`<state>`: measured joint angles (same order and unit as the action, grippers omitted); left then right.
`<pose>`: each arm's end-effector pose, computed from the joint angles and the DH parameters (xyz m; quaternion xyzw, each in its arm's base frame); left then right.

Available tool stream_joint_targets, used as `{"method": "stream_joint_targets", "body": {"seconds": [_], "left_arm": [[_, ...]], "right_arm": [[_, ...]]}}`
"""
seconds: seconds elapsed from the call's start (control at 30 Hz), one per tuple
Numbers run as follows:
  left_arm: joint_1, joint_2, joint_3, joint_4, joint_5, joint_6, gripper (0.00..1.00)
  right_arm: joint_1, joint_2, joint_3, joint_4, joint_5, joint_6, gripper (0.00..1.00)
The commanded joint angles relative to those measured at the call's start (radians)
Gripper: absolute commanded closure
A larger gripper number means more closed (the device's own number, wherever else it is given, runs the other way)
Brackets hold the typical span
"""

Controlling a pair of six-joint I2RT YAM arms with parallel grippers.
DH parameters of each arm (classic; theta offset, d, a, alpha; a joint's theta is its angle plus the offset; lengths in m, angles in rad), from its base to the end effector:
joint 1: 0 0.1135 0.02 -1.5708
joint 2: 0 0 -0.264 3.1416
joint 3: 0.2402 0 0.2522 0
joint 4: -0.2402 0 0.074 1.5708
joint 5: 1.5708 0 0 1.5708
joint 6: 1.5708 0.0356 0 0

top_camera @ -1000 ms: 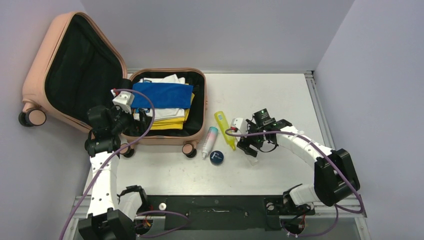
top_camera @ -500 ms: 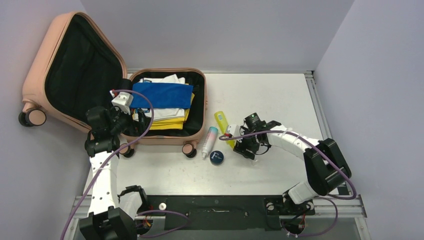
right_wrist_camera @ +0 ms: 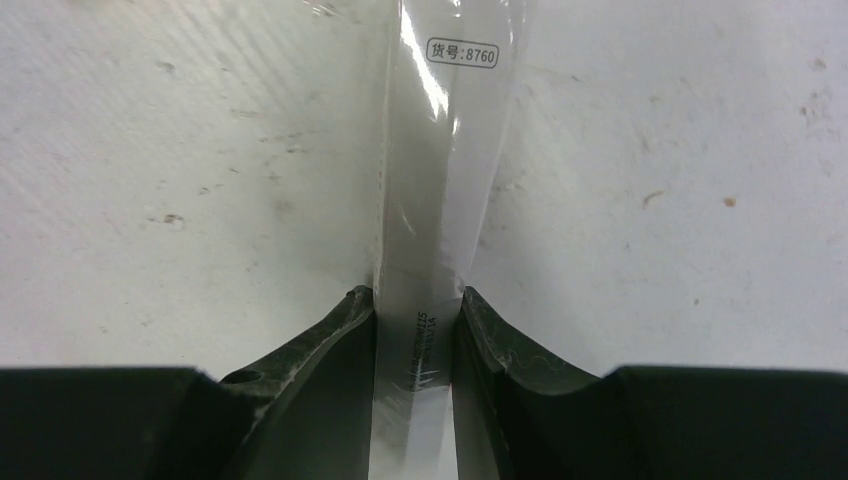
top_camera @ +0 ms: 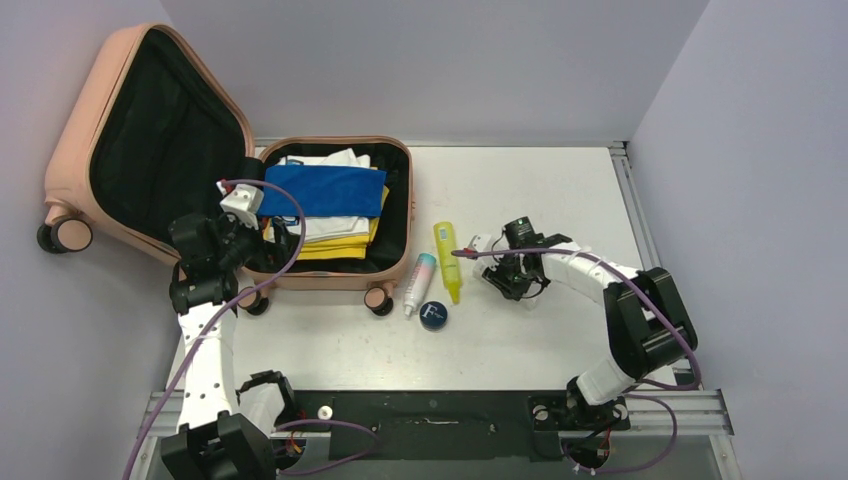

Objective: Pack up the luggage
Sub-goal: Pick up the makeup from the center of the board.

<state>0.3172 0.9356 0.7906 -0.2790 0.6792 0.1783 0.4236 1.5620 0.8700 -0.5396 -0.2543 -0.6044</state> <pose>0.2038 0.0434 0.3081 0.1253 0.8027 -0.1459 0.5645 0.2522 0.1235 0.1651 -0.4993 0.8408 0.1094 0.1780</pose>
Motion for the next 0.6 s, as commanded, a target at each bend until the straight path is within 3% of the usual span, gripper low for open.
{"method": "stream_joint_targets", "body": {"seconds": [0.0,0.2,0.4,0.57], "left_arm": [[0.013,-0.008,-0.001,0.059,0.044,0.003,0.04],[-0.008,0.019,0.026,0.106,0.006,-0.08,0.04],[-0.26,0.107,0.132,0.066,-0.204,-0.038,0.04],[-0.355,0.208,0.216,0.144,-0.137,-0.133,0.04]], "right_arm": [[-0.065,-0.018,0.039,0.026,0.001,0.059,0.83],[-0.157,-0.019,0.13,0.015,-0.091,0.155,0.95],[-0.326,0.155,0.346,-0.032,-0.507,0.307,0.95],[-0.357,0.221,0.455,0.08,-0.724,0.458,0.95]]}}
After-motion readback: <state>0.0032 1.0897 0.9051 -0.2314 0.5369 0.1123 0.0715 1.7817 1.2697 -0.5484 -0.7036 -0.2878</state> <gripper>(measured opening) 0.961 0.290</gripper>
